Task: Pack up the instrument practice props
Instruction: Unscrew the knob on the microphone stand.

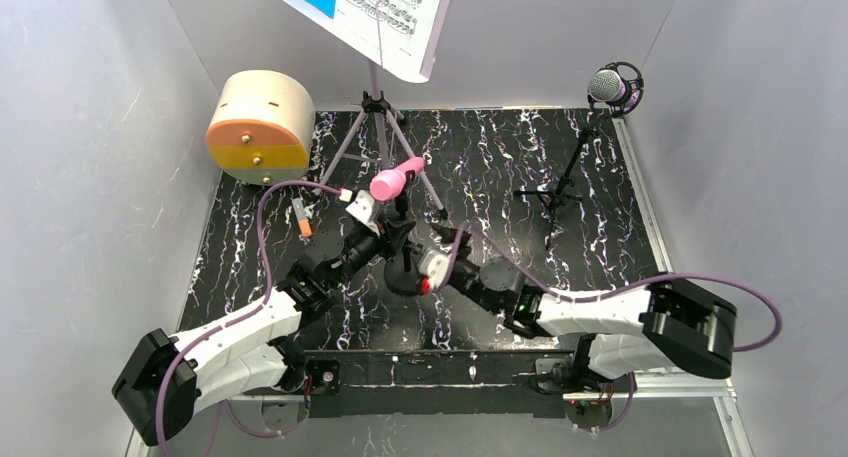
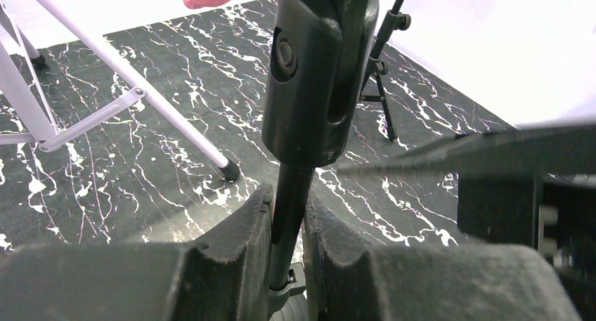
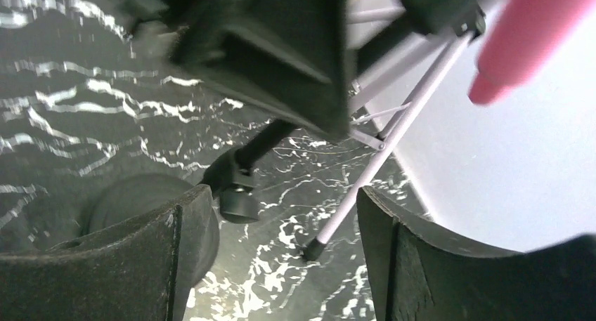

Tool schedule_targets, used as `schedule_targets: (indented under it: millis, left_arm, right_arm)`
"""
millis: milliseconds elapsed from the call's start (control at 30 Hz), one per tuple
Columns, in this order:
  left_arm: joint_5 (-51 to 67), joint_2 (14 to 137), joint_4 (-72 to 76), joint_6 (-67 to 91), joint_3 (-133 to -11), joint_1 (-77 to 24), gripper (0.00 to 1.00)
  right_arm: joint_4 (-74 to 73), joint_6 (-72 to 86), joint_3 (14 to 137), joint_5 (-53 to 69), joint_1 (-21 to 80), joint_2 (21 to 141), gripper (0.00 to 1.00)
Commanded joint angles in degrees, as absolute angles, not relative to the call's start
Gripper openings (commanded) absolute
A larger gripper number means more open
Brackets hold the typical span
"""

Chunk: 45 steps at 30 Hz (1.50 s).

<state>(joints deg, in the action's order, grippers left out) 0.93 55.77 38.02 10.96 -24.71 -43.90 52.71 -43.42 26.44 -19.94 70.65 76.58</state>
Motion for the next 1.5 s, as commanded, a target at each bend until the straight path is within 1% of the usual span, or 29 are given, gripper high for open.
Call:
schedule_targets:
  millis: [0,200,267,367,567,733,833,1100,1367,1467]
  left_arm:
    - [4.8,56.5,31.6,14.0,-23.6,-45.0,0.0]
    - [5.1,56.5,31.6,13.7,-23.7,-45.0,0.0]
    - [5.2,56.6,31.6,13.8,-23.7,-45.0,0.0]
    - [5.4,56.8,31.7,13.7,-23.9,-45.0,0.0]
    - [5.7,56.5,31.6,13.9,-23.9,-45.0,0.0]
    - [5.8,56.3,31.6,13.9,-23.9,-45.0,0.0]
    - [5.8,56.3,31.6,13.9,-23.8,-45.0,0.0]
    - [5.8,56.2,31.6,13.9,-23.8,-45.0,0.0]
    - [6.0,55.9,31.6,13.9,-23.8,-45.0,0.0]
    - [6.1,55.8,31.6,13.9,-23.7,-45.0,0.0]
  right_arm:
    - [49.0,-13.2,24.9,-11.1,64.6,70.7,0.84]
    - [53.0,15.5,21.8,-0.9,54.7,68.3,0.85]
    - [57.2,24.2,20.3,3.6,52.1,69.3,0.84]
    - [65.5,35.9,17.9,7.1,49.6,72.6,0.82]
    - [74.7,49.7,17.8,11.7,46.9,80.8,0.77]
    - [79.6,55.0,18.5,13.1,46.3,85.4,0.73]
    - [79.8,57.1,19.6,14.0,46.1,87.1,0.7]
    - [83.0,60.6,21.8,19.2,46.0,91.6,0.6]
    - [85.5,60.5,22.6,19.4,45.6,94.2,0.41]
    - [84.8,59.3,22.7,18.9,45.3,94.3,0.32]
